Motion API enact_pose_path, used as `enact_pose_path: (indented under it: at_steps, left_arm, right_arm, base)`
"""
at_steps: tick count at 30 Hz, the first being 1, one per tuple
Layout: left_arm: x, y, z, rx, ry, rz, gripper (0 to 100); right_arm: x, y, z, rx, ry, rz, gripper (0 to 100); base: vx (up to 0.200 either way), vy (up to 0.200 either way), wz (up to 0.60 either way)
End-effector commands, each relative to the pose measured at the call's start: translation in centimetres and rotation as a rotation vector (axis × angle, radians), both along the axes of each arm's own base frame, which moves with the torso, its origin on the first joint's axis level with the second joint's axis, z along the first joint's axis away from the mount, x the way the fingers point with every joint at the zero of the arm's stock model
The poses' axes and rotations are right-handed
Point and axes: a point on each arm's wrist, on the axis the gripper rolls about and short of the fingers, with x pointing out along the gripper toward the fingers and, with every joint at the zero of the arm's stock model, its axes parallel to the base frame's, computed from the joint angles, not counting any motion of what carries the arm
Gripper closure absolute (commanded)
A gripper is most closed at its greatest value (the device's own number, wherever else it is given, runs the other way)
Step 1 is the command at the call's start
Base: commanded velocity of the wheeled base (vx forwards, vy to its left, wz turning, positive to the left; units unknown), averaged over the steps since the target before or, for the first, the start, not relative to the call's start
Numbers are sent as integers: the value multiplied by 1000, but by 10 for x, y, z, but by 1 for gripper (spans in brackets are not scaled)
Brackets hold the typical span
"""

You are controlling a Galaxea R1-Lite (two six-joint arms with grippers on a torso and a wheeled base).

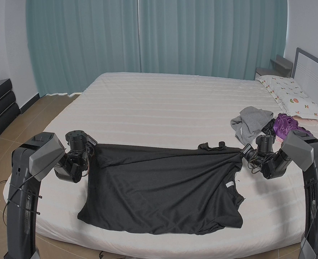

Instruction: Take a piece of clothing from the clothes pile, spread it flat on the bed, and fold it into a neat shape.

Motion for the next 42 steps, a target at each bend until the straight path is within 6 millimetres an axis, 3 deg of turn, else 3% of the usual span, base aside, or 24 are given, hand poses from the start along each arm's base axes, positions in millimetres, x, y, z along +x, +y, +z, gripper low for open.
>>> enact_pose_path:
  at_steps: [1, 14, 15, 23, 27, 31, 32, 36, 42]
  left_arm:
    - [4, 0, -6, 0, -4, 2, 100]
    - [6, -6, -27, 64, 62, -37, 100]
    - [6, -6, -27, 65, 65, -37, 0]
    - [4, -7, -26, 64, 89, -31, 0]
    - [-3, -4, -4, 20, 59, 11, 0]
    - [-22, -8, 15, -17, 75, -15, 0]
    - [-34, -20, 20, -28, 101, -78, 0]
    - [-46, -42, 13, -41, 145, -171, 0]
    - [-54, -58, -1, -54, 221, -278, 0]
  right_arm:
    - [-1, 2, 5, -1, -14, 1, 100]
    - [-8, 24, -7, -15, 3, 50, 100]
    - [-8, 24, -8, -14, 4, 52, 0]
    - [-6, 24, -2, 14, -12, 48, 0]
    - [-4, 21, 5, 77, -31, 15, 0]
    - [-3, 21, 6, 120, -27, 6, 0]
    - [-4, 24, 6, 129, -24, 17, 0]
    - [-4, 29, 4, 129, -17, 26, 0]
    - [-4, 29, 3, 130, -15, 27, 0]
  base:
    - [0, 0, 0]
    - [0, 0, 0]
    - [0, 0, 0]
    - [0, 0, 0]
    - [0, 0, 0]
    - [0, 0, 0]
    - [0, 0, 0]
    - [0, 0, 0]
    - [0, 0, 0]
